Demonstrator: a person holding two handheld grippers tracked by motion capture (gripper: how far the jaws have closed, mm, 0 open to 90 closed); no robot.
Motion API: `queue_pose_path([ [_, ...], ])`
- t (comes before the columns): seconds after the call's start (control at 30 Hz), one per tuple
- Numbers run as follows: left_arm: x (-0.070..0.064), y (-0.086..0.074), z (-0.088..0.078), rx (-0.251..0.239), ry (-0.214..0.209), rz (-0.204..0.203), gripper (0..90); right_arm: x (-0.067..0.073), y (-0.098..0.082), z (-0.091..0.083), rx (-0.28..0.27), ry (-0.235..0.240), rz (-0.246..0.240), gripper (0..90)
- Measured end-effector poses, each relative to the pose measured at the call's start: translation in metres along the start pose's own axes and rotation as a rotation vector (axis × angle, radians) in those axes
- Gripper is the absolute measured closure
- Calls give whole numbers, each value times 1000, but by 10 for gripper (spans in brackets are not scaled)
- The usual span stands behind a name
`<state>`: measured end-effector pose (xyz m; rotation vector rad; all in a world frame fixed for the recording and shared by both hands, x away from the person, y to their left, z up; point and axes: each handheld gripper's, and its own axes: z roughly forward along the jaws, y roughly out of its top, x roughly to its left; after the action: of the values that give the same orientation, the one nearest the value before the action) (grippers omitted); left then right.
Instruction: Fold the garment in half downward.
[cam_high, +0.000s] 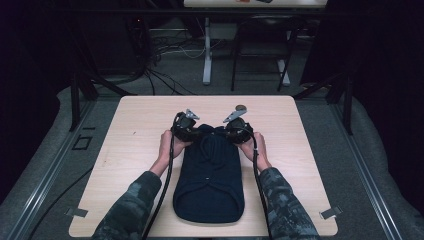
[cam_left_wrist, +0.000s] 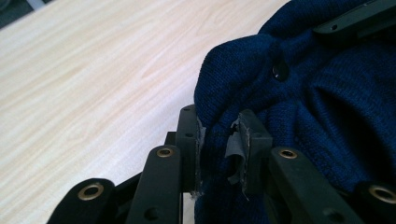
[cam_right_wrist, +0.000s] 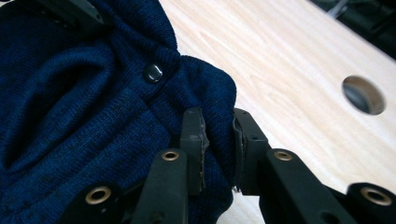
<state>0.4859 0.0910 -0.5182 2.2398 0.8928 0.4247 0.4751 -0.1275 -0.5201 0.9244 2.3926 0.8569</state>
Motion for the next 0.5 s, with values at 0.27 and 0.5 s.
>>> queue_pose_path([
  [0.27,-3,4,-12,-53,18,32,744,2,5,-12,-43,-37,-41,768],
  [0.5,-5,7,-20,-85,33,56,745,3,9,-20,-74,-63,-78,768],
])
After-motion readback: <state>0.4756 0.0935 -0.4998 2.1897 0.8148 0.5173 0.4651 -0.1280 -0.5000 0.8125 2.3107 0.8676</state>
